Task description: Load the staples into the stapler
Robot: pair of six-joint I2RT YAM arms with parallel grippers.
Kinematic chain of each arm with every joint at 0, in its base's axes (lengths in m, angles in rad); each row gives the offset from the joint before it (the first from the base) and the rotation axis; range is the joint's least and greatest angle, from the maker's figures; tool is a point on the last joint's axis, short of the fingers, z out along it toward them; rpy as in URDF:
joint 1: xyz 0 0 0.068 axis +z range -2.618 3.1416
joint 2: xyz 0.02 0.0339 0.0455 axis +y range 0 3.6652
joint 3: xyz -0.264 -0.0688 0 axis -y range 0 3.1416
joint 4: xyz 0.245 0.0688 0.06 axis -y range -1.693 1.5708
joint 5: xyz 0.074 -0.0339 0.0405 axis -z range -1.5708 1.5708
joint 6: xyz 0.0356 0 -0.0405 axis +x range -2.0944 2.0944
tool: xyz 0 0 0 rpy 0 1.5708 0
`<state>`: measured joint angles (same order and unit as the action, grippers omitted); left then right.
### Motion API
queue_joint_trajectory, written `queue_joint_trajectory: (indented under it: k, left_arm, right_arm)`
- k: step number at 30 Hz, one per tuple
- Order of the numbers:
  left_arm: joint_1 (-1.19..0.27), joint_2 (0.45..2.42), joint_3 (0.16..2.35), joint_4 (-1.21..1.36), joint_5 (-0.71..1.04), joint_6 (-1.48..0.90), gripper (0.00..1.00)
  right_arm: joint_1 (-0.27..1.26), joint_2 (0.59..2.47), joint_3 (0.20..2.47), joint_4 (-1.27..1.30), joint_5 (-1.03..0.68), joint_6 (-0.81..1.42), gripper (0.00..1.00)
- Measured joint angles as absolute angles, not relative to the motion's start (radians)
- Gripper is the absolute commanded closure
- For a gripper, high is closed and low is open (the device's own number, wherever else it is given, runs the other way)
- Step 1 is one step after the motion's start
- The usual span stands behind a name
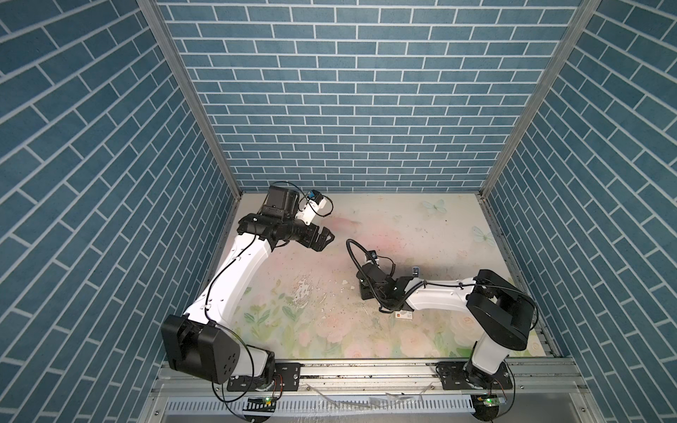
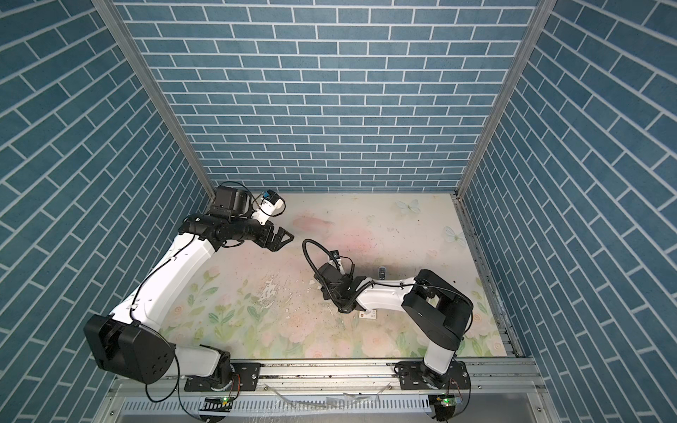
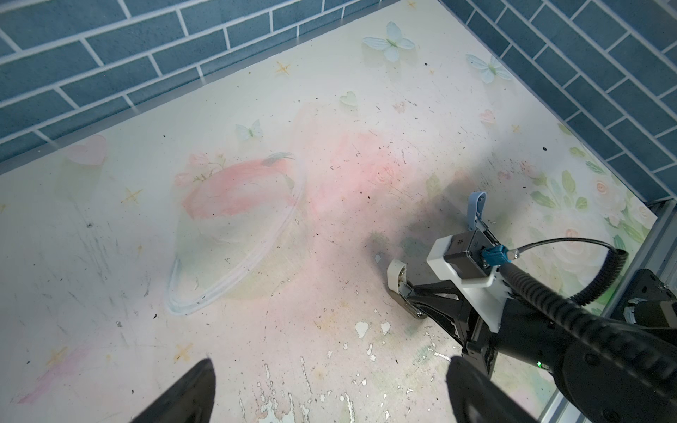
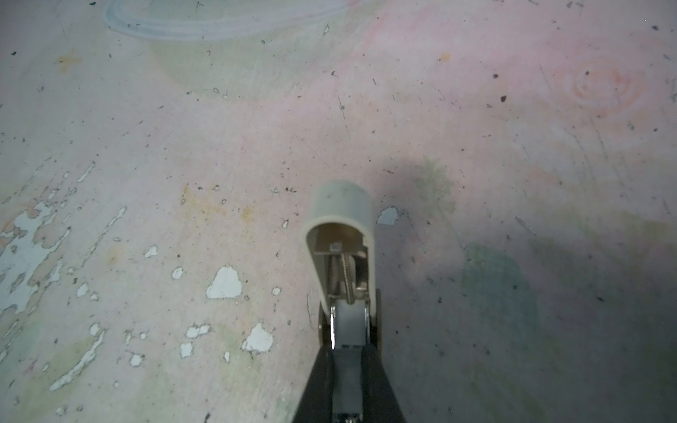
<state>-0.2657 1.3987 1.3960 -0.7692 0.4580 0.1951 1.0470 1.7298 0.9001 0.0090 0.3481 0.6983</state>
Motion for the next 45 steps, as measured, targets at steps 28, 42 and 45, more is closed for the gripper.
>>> queue_joint_trajectory:
  k: [28, 42, 45]
  left_arm:
    - [-0.266, 1.399, 1.396, -0.769, 0.458, 0.195, 0.0]
    - [-0.266, 1.399, 1.396, -0.769, 0.458, 0.195, 0.0]
    - [-0.266, 1.399, 1.396, -0.769, 0.458, 0.195, 0.0]
  right_arm:
    - [1.047, 1.72, 0.852, 0.068, 0.348, 0.699, 0.88]
    - [1.058, 1.715, 0.839, 0.083, 0.348, 0.701, 0.86]
    - [1.06, 1.709, 0.834, 0.082, 0.348, 0.702, 0.83]
